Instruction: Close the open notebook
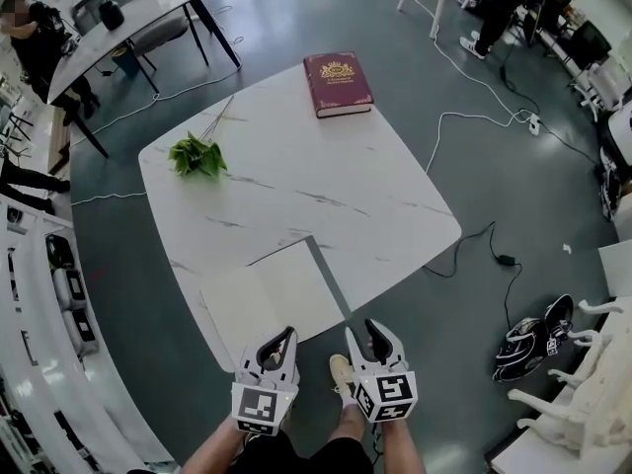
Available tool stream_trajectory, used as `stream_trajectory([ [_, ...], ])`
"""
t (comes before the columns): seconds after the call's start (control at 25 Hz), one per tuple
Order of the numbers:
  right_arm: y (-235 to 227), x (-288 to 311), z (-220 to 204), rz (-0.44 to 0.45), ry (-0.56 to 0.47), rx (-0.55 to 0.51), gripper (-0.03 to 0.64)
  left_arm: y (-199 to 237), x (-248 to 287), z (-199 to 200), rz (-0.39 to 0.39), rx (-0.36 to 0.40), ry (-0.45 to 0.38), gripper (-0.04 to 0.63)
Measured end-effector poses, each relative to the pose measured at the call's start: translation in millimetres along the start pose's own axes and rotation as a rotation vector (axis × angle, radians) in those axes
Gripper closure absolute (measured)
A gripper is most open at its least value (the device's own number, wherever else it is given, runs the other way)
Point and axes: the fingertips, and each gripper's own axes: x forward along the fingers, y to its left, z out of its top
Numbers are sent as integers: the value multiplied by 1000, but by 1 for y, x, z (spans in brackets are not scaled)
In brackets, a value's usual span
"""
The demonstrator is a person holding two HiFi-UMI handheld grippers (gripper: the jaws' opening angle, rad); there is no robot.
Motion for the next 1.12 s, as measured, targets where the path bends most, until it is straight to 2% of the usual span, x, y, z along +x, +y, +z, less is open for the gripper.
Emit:
stream_trajectory([
  [0.24,-2,27,-25,23,66,51,319,7,10,-15,-2,-20,24,571],
  [0.44,-3,47,-47,36,139,69,271,13,15,-28,8,-37,45,571],
  [0.6,-4,60,-62,43,181,89,268,21,21,-36,22,-50,34,571],
  [0.92,-7,72,-75,39,220,129,270,30,24,-48,31,-61,76,571],
  [1.12,-4,72,-76,50,240,152,325,31,23,-47,33,-65,76,571],
])
